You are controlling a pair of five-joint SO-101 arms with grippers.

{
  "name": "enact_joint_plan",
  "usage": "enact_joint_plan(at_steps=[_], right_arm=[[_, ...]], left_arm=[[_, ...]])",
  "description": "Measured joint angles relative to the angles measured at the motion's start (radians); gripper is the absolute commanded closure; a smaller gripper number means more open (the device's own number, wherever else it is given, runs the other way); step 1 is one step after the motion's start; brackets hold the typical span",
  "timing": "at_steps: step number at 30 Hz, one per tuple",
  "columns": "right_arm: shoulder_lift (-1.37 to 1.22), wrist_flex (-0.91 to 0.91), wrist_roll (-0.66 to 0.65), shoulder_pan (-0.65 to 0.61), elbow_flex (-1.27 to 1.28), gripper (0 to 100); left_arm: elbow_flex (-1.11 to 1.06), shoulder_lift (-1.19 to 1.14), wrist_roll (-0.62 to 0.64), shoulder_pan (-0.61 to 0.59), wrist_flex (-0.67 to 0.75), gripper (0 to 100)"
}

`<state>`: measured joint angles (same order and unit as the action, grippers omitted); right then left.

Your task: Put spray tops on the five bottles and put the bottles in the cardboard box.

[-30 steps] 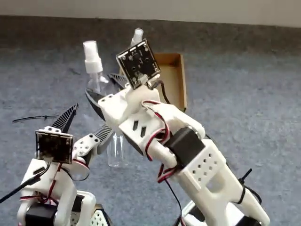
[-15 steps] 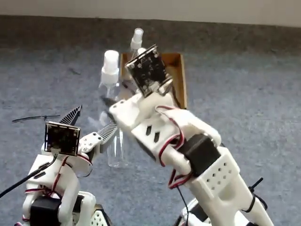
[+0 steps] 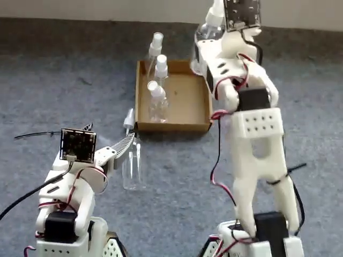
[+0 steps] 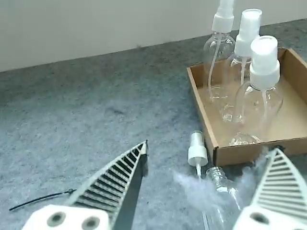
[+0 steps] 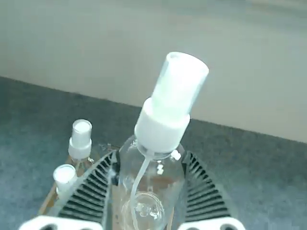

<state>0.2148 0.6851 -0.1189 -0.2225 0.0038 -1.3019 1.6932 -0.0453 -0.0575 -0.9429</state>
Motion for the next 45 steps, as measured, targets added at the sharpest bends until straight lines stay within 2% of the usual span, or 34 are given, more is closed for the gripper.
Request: enact_joint_plan(at_steps=[5,13,16,31,45], right_arm=[[-0.11,-0.14,0.0,-0.003,0.071,99.3],[-0.253,-0.715,0.0,0.002,0.328,99.4],[-0.327,-0.829,0.0,0.002,0.381,99.4],[-0.603,-0.896,0.0,0.002,0.224,99.4],[-0.621,-0.896,0.0,-0.018,0.198,96.5]], left_arm=[[-0.009,-0.002,0.0,-0.009,0.008,65],[-0.009,-0.002,0.0,-0.006,0.008,65],[-0.025,-0.002,0.0,-0.005,0.008,65],[-0.029,-0.002,0.0,-0.006,0.02,65],[-0.029,-0.002,0.0,-0.006,0.02,65]])
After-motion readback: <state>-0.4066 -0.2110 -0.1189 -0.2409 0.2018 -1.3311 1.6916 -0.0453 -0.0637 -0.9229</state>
